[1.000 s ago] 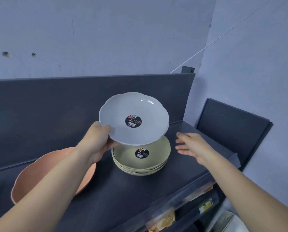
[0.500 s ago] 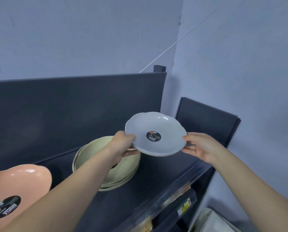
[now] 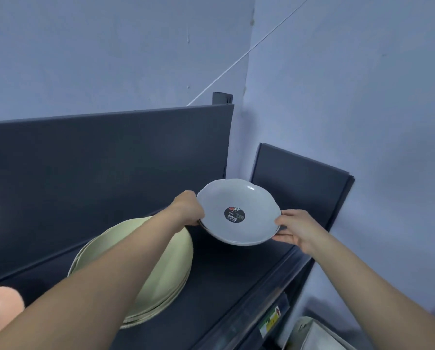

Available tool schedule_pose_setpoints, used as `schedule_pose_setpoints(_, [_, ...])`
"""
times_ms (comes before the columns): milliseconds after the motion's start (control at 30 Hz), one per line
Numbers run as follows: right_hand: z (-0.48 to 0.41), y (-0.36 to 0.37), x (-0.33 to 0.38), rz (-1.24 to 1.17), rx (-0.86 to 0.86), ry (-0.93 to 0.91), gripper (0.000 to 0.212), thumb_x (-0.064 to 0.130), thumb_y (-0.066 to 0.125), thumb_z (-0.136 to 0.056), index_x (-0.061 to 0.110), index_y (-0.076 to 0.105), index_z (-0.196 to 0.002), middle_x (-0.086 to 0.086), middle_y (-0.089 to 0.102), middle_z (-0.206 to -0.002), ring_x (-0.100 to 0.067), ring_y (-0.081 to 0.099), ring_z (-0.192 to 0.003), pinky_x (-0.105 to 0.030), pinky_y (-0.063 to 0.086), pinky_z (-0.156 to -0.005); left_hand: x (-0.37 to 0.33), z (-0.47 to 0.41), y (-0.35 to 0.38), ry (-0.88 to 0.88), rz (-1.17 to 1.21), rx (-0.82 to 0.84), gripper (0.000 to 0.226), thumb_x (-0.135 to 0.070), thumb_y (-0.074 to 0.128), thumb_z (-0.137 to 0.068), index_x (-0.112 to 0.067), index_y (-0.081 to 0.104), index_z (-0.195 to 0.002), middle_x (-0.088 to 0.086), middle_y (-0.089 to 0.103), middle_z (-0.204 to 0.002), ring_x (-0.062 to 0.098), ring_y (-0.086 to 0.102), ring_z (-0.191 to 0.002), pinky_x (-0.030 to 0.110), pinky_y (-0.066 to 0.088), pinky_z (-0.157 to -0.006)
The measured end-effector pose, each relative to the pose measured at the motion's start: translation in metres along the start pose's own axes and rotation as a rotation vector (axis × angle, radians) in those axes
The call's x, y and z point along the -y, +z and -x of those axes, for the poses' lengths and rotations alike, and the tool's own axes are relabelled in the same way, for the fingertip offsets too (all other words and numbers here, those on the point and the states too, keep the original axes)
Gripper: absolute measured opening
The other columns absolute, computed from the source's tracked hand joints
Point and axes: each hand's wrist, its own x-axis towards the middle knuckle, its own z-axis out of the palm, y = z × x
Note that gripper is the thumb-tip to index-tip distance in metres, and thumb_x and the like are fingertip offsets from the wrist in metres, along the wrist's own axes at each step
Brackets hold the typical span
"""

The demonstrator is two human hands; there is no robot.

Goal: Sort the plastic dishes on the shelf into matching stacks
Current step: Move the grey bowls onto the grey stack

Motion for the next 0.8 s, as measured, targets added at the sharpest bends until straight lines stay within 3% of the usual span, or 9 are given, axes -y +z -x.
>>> schedule_pose_setpoints(100, [-0.007, -0.002, -0.001, 0.061, -0.010, 0.019, 0.027, -0.010, 0.046, -0.085, -0.003, 0.064, -0.104, -0.014, 0.069, -0.087, -0.025, 0.069, -0.074, -0.026, 0.060, -0.056, -0.006, -0.014, 0.005, -0.031, -0.067, 0.065, 0.008, 0.007, 0.058, -0.080, 0.000, 0.058, -0.084, 0.013, 0.059, -0.083, 0.027, 0.062, -0.074, 0.030, 0.058, -0.070])
schedule_pose_setpoints(167, [-0.011, -0.004, -0.003, 0.088, -0.002, 0.033, 0.027, -0.009, 0.046, -0.085, -0.004, 0.065, -0.104, -0.015, 0.070, -0.088, -0.025, 0.070, -0.074, -0.026, 0.060, -0.056, -0.004, -0.022, 0.009, -0.065, -0.093, 0.113, 0.015, 0.007, 0.061, -0.080, 0.003, 0.060, -0.095, 0.015, 0.063, -0.091, 0.026, 0.065, -0.075, 0.029, 0.058, -0.068])
schedule_pose_setpoints(267, [-0.016, -0.004, -0.007, 0.104, 0.014, 0.063, 0.027, -0.010, 0.047, -0.084, -0.007, 0.065, -0.104, -0.017, 0.071, -0.094, -0.024, 0.070, -0.076, -0.025, 0.060, -0.057, 0.001, -0.030, 0.011, -0.112, -0.072, 0.171, 0.032, 0.012, 0.063, -0.076, 0.006, 0.061, -0.108, 0.020, 0.067, -0.108, 0.029, 0.069, -0.090, 0.035, 0.059, -0.080])
schedule_pose_setpoints(467, [-0.022, -0.001, -0.012, 0.135, 0.013, 0.077, 0.027, -0.010, 0.048, -0.083, -0.008, 0.065, -0.104, -0.019, 0.071, -0.102, -0.023, 0.069, -0.078, -0.024, 0.060, -0.059, 0.002, -0.037, 0.010, -0.106, -0.144, 0.192, 0.041, 0.010, 0.060, -0.064, 0.005, 0.064, -0.105, 0.021, 0.069, -0.111, 0.029, 0.071, -0.092, 0.041, 0.058, -0.085])
schedule_pose_setpoints(533, [-0.022, -0.001, -0.013, 0.140, 0.011, 0.082, 0.027, -0.009, 0.048, -0.083, -0.006, 0.065, -0.104, -0.017, 0.071, -0.102, -0.022, 0.069, -0.079, -0.025, 0.060, -0.062, 0.001, -0.034, 0.010, -0.097, -0.152, 0.192, 0.037, 0.006, 0.061, -0.069, 0.004, 0.062, -0.106, 0.020, 0.067, -0.113, 0.030, 0.069, -0.095, 0.040, 0.057, -0.086])
schedule_pose_setpoints(633, [-0.020, 0.000, -0.012, 0.185, -0.010, 0.073, 0.024, -0.006, 0.049, -0.084, -0.002, 0.066, -0.100, -0.018, 0.070, -0.109, -0.025, 0.068, -0.091, -0.030, 0.057, -0.074, 0.001, -0.030, 0.007, -0.042, -0.226, 0.128, 0.022, -0.011, 0.063, -0.081, -0.002, 0.052, -0.098, 0.010, 0.055, -0.098, 0.027, 0.061, -0.088, 0.039, 0.057, -0.085])
schedule_pose_setpoints(700, [-0.016, 0.003, -0.008, 0.311, -0.094, 0.013, 0.032, -0.002, 0.051, -0.084, -0.010, 0.059, -0.113, -0.026, 0.060, -0.124, -0.035, 0.061, -0.112, -0.042, 0.054, -0.089, -0.002, -0.024, 0.000, 0.020, -0.285, 0.061, 0.017, -0.016, 0.061, -0.084, -0.007, 0.047, -0.087, 0.006, 0.049, -0.085, 0.023, 0.053, -0.077, 0.033, 0.052, -0.070])
schedule_pose_setpoints(767, [-0.007, 0.006, 0.001, 0.497, -0.190, -0.101, 0.052, 0.003, 0.053, -0.086, -0.009, 0.043, -0.135, -0.025, 0.047, -0.140, -0.038, 0.047, -0.128, -0.044, 0.042, -0.105, -0.005, -0.015, -0.013, 0.088, -0.363, 0.014, 0.015, -0.020, 0.060, -0.085, -0.007, 0.054, -0.090, 0.007, 0.054, -0.090, 0.021, 0.050, -0.077, 0.030, 0.043, -0.068])
schedule_pose_setpoints(800, [-0.001, 0.009, 0.006, 0.582, -0.213, -0.175, 0.057, 0.006, 0.053, -0.087, -0.004, 0.038, -0.141, -0.021, 0.044, -0.144, -0.035, 0.044, -0.132, -0.040, 0.039, -0.106, -0.006, -0.010, -0.022, 0.127, -0.414, -0.004, 0.024, -0.022, 0.060, -0.086, -0.006, 0.058, -0.104, 0.007, 0.059, -0.103, 0.021, 0.052, -0.086, 0.030, 0.043, -0.074])
